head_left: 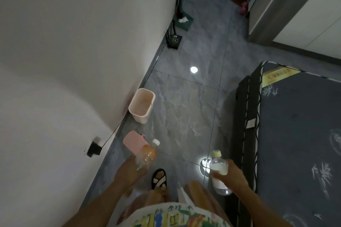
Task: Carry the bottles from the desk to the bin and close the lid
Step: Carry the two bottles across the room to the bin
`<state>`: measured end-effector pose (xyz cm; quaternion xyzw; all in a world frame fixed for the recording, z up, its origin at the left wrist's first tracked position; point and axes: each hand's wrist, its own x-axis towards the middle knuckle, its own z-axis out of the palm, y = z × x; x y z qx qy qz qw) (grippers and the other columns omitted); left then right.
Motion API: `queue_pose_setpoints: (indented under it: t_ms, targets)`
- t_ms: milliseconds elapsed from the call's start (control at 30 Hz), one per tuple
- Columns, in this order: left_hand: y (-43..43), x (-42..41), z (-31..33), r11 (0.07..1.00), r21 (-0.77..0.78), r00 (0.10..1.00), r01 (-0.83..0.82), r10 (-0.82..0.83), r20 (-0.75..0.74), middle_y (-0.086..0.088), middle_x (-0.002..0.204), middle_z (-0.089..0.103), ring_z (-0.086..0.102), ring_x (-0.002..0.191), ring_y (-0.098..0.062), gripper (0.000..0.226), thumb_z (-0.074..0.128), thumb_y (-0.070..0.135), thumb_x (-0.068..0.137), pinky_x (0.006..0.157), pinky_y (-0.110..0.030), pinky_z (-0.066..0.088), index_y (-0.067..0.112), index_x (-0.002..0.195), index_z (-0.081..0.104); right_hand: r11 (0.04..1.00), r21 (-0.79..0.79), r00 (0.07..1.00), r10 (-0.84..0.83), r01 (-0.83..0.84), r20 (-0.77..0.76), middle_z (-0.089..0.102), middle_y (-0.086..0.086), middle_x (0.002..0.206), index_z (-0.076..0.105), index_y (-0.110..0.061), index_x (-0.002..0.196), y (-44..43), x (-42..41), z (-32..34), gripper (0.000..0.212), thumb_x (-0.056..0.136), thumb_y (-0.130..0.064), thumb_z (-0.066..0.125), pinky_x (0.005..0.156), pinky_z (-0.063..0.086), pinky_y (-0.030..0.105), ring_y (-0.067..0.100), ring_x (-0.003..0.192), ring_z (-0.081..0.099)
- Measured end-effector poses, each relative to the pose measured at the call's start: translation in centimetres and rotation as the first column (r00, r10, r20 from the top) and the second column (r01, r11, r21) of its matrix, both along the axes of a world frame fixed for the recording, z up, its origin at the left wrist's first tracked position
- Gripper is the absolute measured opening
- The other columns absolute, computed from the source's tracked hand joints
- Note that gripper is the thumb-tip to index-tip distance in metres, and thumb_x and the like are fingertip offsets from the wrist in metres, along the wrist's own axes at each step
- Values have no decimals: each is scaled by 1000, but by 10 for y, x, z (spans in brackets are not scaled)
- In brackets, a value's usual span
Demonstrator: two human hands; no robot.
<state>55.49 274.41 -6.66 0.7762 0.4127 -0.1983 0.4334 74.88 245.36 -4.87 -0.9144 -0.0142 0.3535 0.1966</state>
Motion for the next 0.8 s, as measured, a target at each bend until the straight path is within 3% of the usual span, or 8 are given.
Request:
queue_pose_setpoints:
  t_ms: [133,300,433,567,733,800]
  targets:
    - [22,78,9,998,52,999,35,-37,31,-4,94,62,61,82,-21,52,68,47,76,69,-30,47,12,109,50,998,-56,999,8,-10,-36,62,12,114,47,-9,122,11,49,-1,68,68,-33,81,87,52,44,26,97,61]
    - [37,155,4,999,32,995,-21,18,97,-6,99,65,64,91,-24,54,71,47,74,78,-37,51,11,110,52,991,-112,994,65,-74,-89,60,12,117,43,-10,126,30,125,-9,68,73,-33,78,91,51,44,28,103,60]
    - [45,204,-6,996,40,995,-84,82,51,-5,95,61,63,91,-24,53,70,45,76,74,-33,45,10,110,50,984,-124,989,118,-128,-90,60,7,108,45,-12,123,56,204,-18,67,70,-35,79,83,52,39,22,92,59]
    - [48,245,-9,971,37,972,-235,236,-4,-2,103,61,56,86,-13,53,70,46,77,72,-26,41,13,114,52,963,-99,965,238,-249,-107,55,-6,80,52,-10,115,91,292,-22,56,72,-33,78,68,44,27,9,71,55]
    - [41,282,-4,908,40,904,-418,420,-79,3,98,59,51,77,-6,44,65,47,82,62,-13,38,17,112,52,916,-72,910,379,-395,-170,63,8,103,50,-13,114,150,378,-17,58,67,-36,75,76,47,32,22,87,60]
    - [39,291,-2,867,53,861,-496,499,-102,1,97,61,53,75,-6,35,64,47,83,61,-13,38,22,104,50,889,-20,879,448,-457,-165,62,10,102,49,-10,112,180,400,-17,58,66,-31,77,73,44,30,22,84,58]
